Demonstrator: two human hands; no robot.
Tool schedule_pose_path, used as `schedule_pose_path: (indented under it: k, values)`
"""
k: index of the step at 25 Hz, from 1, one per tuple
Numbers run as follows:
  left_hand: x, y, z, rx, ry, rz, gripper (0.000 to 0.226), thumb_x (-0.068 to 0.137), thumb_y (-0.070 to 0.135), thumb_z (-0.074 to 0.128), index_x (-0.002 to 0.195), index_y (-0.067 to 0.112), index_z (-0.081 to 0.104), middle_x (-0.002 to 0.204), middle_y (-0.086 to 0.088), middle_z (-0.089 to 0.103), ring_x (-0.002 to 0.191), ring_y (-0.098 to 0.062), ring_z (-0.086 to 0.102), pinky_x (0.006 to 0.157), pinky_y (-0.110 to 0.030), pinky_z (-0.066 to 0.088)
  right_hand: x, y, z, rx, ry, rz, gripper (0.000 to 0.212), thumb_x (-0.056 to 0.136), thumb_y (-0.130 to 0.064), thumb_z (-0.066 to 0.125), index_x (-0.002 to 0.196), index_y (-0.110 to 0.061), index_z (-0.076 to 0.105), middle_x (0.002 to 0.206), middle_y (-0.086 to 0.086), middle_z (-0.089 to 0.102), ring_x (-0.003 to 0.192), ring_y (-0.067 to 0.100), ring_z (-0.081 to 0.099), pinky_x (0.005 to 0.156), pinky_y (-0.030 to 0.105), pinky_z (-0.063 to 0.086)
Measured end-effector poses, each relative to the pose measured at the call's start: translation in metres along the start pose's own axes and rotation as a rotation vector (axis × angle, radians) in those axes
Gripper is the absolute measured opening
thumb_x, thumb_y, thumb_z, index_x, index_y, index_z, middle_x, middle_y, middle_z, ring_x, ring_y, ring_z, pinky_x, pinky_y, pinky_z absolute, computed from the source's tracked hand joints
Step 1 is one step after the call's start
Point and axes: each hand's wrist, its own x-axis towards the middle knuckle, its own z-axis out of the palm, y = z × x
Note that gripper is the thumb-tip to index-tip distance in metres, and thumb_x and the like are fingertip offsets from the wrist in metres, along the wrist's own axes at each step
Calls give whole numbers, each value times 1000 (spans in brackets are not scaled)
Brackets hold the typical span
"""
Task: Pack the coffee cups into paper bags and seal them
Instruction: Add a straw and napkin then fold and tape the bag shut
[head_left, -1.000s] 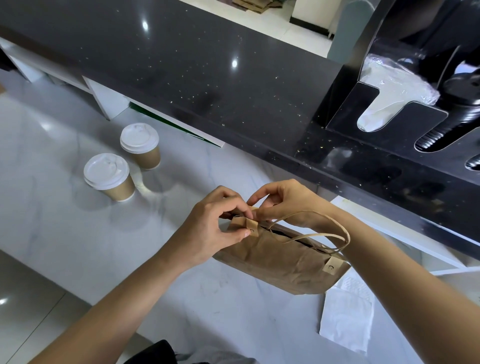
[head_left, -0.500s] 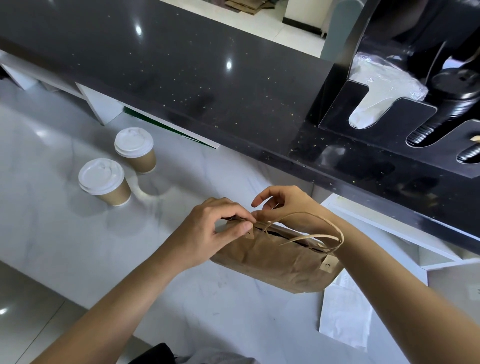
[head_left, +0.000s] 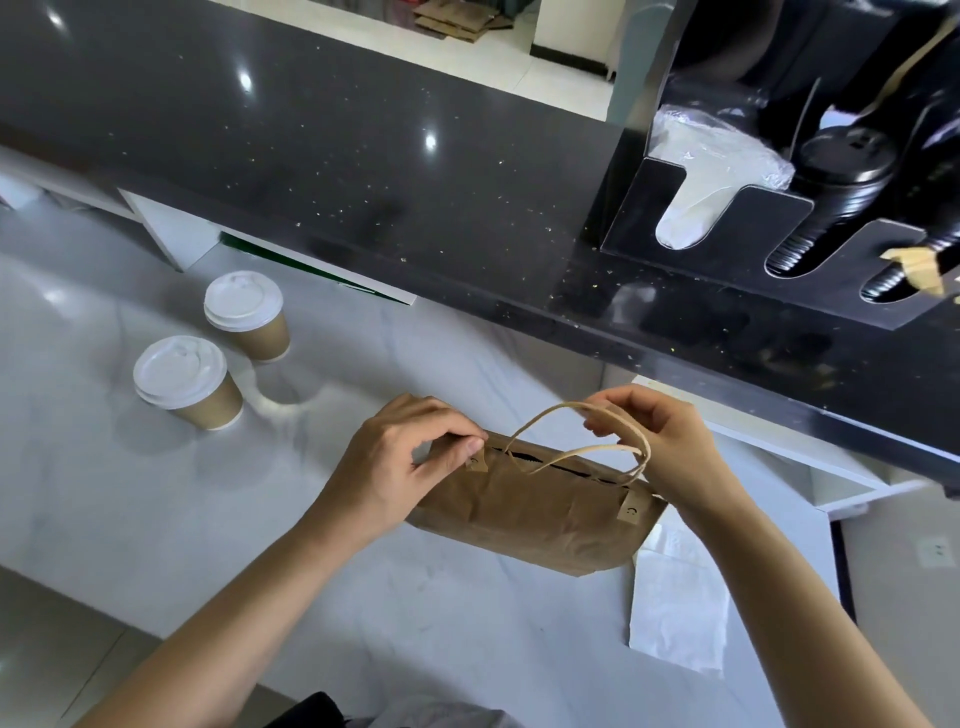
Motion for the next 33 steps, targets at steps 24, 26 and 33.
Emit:
schedule_pose_path:
  k: [24, 26, 33]
  values:
    - [-62, -22, 15, -291, -26, -453, 76, 78, 41, 82, 144, 39, 45, 144, 14, 54, 133, -10, 53, 105, -39, 51, -109, 110, 51, 454, 260, 245, 61, 93, -73, 43, 137, -35, 59, 127, -12, 70, 119, 3, 64, 109, 39, 48]
    - [-73, -24, 18, -291, -59, -472, 65, 81, 40, 80, 139, 38, 49, 139, 17, 57, 131, -8, 56, 105, -39, 51, -114, 115, 59, 463, 251, 256, 79, 77, -90, 48, 137, -40, 57, 126, -20, 70, 119, 2, 64, 109, 37, 47]
    - [-86, -21, 20, -363, -151, -575, 55, 82, 35, 78, 131, 28, 54, 125, 9, 68, 118, -14, 66, 108, -39, 51, -123, 119, 70, 483, 201, 236, 60, 85, -75, 43, 132, -43, 61, 131, -11, 68, 126, 8, 61, 112, 37, 43]
